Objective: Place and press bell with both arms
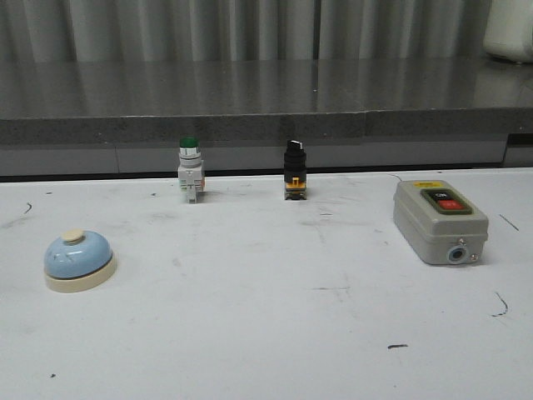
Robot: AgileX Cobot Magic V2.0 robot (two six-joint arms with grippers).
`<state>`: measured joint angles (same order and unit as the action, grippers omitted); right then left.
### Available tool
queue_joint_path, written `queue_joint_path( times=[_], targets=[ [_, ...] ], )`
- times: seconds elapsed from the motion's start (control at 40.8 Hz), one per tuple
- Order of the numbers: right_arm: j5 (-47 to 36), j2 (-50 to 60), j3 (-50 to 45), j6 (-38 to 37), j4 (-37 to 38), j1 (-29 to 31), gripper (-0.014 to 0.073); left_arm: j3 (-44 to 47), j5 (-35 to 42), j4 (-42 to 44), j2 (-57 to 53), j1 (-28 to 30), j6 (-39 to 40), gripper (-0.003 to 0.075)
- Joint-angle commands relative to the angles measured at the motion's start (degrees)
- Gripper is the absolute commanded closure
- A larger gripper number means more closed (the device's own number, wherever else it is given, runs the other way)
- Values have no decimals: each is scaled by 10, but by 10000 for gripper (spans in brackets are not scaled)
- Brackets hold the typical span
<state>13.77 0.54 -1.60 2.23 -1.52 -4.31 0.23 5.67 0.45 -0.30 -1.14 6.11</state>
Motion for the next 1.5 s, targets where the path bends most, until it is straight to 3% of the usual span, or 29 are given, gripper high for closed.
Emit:
queue_joint_path(
  times=[0.0,0.123,0.368,0.466,0.638,0.736,0.883,0.957,1.006,1.227,1.472],
  targets=[
    [-44,9,4,6,7,3,661,7,136,-9,-9,1,7,739],
    [-44,9,4,6,7,3,661,-55,114,-19,3,1,7,739],
    [-44,9,4,6,7,3,661,-256,-141,-19,161,1,7,740],
    [-44,9,4,6,7,3,661,-296,-180,-19,219,1,7,740],
    [-44,9,4,6,7,3,661,-303,-179,-19,258,1,7,730],
    [-44,9,4,6,7,3,661,-303,-180,-19,259,1,7,603],
    [-44,9,4,6,7,3,661,-303,-180,-19,259,1,7,183],
    [-44,9,4,6,7,3,661,-303,-180,-21,259,1,7,48],
    [-44,9,4,6,7,3,661,-303,-191,-30,259,1,7,20],
    [-44,9,4,6,7,3,661,-307,-210,-32,329,-12,-12,31],
    [-44,9,4,6,7,3,661,-338,-218,-32,480,-108,-12,31]
  ],
)
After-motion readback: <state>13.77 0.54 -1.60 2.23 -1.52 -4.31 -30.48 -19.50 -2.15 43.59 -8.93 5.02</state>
